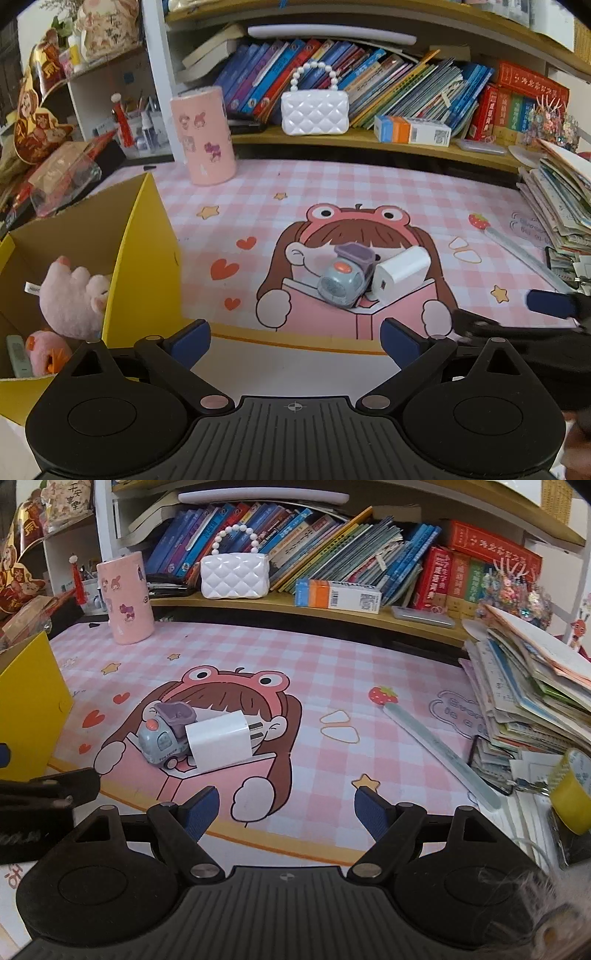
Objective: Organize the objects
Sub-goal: 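Reach the right tool to the white charger and close on it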
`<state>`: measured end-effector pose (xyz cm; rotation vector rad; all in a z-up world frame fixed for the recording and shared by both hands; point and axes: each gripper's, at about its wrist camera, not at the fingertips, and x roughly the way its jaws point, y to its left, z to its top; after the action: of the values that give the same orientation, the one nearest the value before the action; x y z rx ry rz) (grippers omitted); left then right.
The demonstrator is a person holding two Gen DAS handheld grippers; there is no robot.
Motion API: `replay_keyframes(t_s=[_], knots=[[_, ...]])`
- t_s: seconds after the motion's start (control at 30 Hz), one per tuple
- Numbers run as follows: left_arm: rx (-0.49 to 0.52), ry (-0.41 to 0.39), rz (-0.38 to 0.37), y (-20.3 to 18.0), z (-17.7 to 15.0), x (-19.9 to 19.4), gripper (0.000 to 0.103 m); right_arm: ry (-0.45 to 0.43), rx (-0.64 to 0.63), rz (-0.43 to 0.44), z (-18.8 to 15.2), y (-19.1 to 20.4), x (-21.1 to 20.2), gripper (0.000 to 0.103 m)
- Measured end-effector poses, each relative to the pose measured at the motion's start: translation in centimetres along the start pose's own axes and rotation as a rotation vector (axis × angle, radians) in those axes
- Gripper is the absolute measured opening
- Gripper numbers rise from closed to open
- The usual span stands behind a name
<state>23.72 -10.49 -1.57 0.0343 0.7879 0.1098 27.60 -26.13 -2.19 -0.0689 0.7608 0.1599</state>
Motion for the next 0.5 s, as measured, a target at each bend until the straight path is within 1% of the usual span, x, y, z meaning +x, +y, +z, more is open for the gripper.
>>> replay_keyframes(t_s=[0.1,0.2,0.27,0.37,0.5], knots=[[0.013,0.000,0.002,-0.2,-0.3,-0.1,0.100,-0.006,-0.025,0.026,0.4,0.0,1.1,0.080],[0.021,0.037,0.013,-0.2,-0.5,0.5,0.100,-0.002,-0.048,0.069,1.1,0.0,2.4,0.080],[0.017,0.059,0.019,0.0,-0.9,0.7,0.100,0.000,-0.066,0.109,1.5,0.2,3.3,0.085],[0.017,0.089,0.023,0.1,-1.3,1.0,0.100,0.000,-0.115,0.153,2.1,0.8,4.8,0.085],[0.021,0.095,0.024,-0.1,-1.5,0.8,0.100,-0.007,-0.167,0.186,2.9,1.8,6.2,0.085]])
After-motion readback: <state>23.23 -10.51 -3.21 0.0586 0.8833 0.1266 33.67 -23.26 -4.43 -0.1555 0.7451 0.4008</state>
